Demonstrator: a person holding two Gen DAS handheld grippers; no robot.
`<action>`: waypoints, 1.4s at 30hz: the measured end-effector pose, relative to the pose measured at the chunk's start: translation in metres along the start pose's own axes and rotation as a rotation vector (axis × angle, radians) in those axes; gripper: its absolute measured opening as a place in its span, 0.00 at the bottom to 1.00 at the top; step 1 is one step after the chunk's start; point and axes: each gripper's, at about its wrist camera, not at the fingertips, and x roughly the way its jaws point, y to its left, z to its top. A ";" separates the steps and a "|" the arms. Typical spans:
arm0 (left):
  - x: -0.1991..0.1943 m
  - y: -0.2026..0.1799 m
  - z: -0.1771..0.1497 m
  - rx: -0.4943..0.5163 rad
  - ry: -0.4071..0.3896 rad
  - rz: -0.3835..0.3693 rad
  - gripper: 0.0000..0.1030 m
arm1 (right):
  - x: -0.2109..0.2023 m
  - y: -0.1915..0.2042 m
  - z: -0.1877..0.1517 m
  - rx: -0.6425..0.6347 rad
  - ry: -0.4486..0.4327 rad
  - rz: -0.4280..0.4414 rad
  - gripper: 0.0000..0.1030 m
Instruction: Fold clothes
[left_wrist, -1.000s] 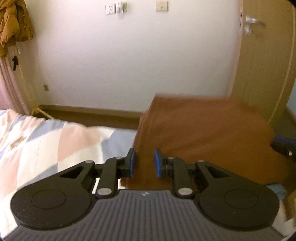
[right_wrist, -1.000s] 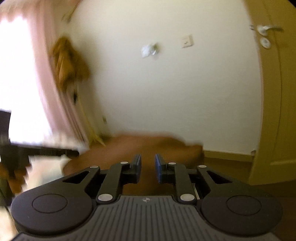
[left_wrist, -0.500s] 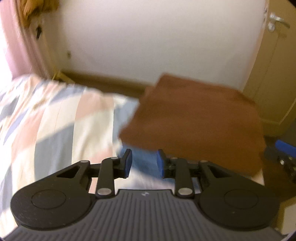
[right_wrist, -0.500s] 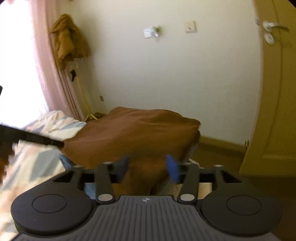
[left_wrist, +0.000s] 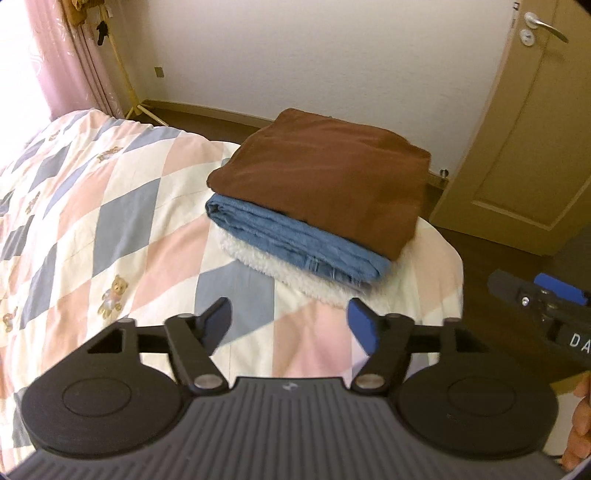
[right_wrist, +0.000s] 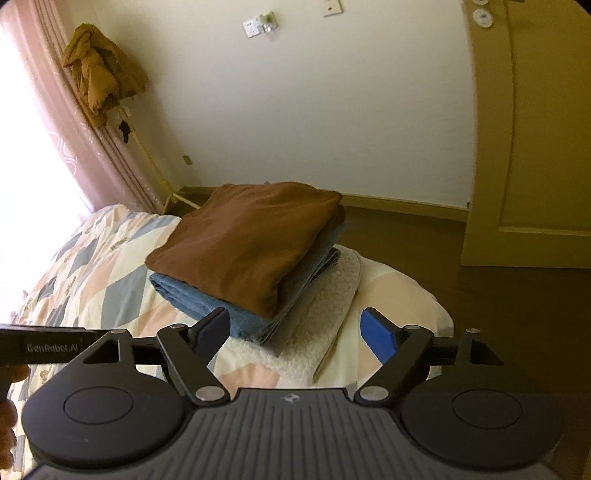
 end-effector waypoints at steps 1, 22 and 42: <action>-0.009 0.000 -0.004 0.012 -0.004 0.007 0.73 | -0.010 0.005 -0.003 -0.002 -0.006 -0.004 0.83; -0.165 0.021 -0.060 0.045 -0.116 -0.016 0.97 | -0.169 0.083 -0.022 0.005 -0.120 -0.045 0.98; -0.191 0.016 -0.084 0.066 -0.108 -0.024 0.99 | -0.196 0.090 -0.042 -0.036 -0.059 -0.096 0.98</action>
